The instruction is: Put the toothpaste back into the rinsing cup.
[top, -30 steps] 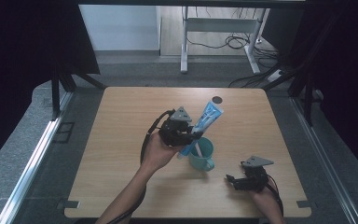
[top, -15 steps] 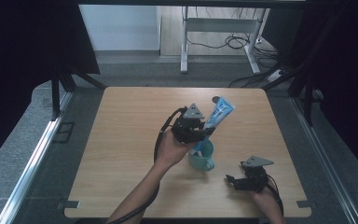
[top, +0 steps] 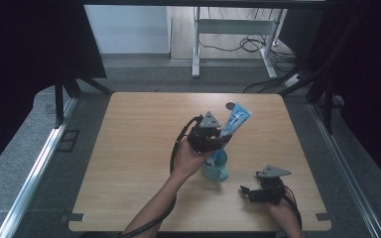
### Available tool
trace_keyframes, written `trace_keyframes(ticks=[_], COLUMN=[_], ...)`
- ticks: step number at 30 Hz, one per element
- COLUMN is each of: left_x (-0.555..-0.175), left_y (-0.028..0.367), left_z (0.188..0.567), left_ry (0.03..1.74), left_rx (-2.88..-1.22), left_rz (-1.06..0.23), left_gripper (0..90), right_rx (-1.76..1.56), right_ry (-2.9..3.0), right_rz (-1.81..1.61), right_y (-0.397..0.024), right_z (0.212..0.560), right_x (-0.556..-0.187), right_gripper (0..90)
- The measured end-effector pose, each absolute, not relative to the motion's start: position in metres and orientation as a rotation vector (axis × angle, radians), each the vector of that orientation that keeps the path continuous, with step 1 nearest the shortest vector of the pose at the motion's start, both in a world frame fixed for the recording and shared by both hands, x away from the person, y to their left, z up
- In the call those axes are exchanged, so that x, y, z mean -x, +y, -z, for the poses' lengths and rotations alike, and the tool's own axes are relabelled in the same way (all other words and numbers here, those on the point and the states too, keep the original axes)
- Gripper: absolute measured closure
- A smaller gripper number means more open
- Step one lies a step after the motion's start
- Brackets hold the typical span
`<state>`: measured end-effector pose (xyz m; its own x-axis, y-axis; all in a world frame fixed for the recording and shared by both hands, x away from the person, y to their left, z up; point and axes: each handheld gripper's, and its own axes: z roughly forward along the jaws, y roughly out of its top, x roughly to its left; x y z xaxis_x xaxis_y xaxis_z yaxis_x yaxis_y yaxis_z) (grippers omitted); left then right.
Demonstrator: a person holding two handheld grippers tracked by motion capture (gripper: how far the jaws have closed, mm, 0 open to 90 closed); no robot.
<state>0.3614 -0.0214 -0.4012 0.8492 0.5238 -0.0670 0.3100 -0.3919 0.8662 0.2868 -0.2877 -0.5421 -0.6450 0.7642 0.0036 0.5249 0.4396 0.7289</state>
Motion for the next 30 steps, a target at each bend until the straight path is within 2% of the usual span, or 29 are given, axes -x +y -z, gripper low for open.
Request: trace_keyframes(ticks=[30], left_x=[-0.355], left_y=[-0.024], left_z=[0.440], left_ry=[0.629], left_rx=[-2.060], left_rz=[-0.275], left_gripper=[71.6], right_rx=[-1.104], right_ry=[2.372], right_rz=[-1.029], right_y=[-0.288], right_z=[0.542], right_x=[-0.287], right_gripper=[14.0])
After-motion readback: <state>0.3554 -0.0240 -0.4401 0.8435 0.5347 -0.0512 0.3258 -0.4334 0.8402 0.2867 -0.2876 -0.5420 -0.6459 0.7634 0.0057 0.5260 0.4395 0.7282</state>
